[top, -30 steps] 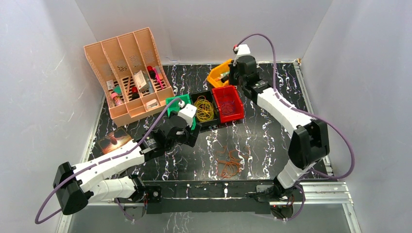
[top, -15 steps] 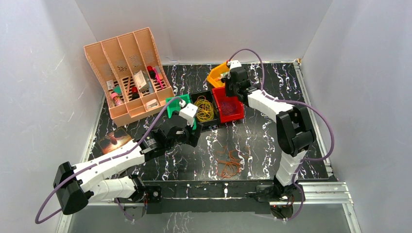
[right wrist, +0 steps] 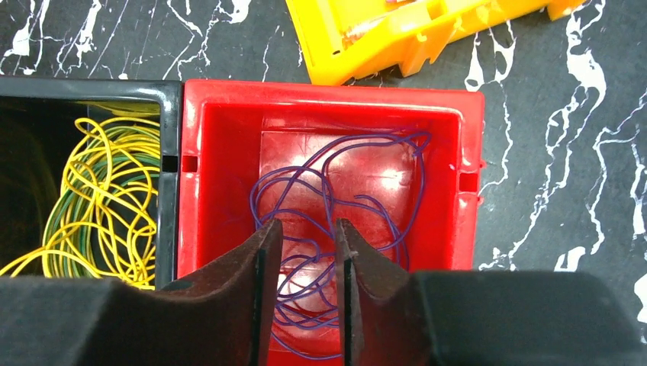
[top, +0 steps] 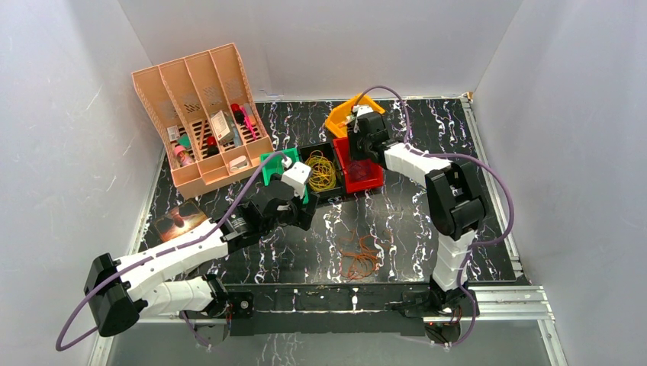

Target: Untangle the cables

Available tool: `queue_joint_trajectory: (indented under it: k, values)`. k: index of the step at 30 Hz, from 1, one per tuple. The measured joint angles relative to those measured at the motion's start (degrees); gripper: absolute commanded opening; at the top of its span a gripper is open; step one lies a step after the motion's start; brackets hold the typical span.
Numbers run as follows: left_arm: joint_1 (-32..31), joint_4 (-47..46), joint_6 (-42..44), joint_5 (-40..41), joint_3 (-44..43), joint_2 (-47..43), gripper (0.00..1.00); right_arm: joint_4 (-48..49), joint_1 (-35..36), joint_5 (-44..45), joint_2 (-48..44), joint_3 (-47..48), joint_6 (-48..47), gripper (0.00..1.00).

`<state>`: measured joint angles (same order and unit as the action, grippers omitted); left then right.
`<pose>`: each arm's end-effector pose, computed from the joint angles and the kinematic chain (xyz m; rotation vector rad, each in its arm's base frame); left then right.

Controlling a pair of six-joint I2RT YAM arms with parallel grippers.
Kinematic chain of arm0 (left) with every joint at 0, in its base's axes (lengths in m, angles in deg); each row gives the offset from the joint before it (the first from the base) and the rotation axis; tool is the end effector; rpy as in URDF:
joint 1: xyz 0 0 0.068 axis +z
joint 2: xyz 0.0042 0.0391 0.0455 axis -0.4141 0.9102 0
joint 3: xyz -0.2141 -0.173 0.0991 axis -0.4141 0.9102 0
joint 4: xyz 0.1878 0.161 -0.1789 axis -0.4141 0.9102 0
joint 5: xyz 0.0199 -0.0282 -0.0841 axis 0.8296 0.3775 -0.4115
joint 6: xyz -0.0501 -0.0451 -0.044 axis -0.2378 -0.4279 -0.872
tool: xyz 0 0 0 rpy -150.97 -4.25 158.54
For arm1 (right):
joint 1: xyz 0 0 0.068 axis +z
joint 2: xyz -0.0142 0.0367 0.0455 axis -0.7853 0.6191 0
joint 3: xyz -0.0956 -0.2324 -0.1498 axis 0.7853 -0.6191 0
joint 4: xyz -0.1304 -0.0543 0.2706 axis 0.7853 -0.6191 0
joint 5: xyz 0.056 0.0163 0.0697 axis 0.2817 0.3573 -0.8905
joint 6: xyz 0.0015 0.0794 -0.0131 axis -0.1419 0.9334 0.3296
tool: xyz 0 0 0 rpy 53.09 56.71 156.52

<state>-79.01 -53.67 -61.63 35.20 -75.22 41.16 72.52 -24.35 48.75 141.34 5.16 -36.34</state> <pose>0.1957 -0.2374 0.2857 0.5277 1.9660 -0.4265 0.4527 0.2276 0.1862 -0.2712 2.2031 0.2701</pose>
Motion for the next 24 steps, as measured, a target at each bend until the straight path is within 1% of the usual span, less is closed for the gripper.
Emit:
queue_joint_trajectory:
  k: [3,5,11,16,20,24]
  values:
    - [0.0,0.04,-0.22,0.17,-0.02,0.0,0.79,-0.48,0.0,0.13,-0.37,0.48,-0.44,0.56]
    - [0.0,0.46,-0.31,0.24,-0.5,0.17,0.79,-1.57,0.02,0.66,-1.62,0.46,-0.63,0.59]
    - [0.0,0.31,-0.28,0.61,-1.64,1.25,0.8,-3.41,0.0,1.77,-10.14,0.46,-1.97,0.62]
    - [0.0,0.37,0.09,0.61,-1.77,2.14,0.8,-3.96,0.0,2.16,-17.31,-1.03,-1.99,0.6]
    - [0.0,0.37,0.09,0.63,-1.81,2.14,0.8,-6.08,0.0,1.75,-21.09,-3.93,-1.97,0.59]
    - [0.0,0.33,0.04,0.61,-1.81,2.25,0.8,-10.95,0.0,-0.37,-22.95,-6.84,-3.23,0.64]
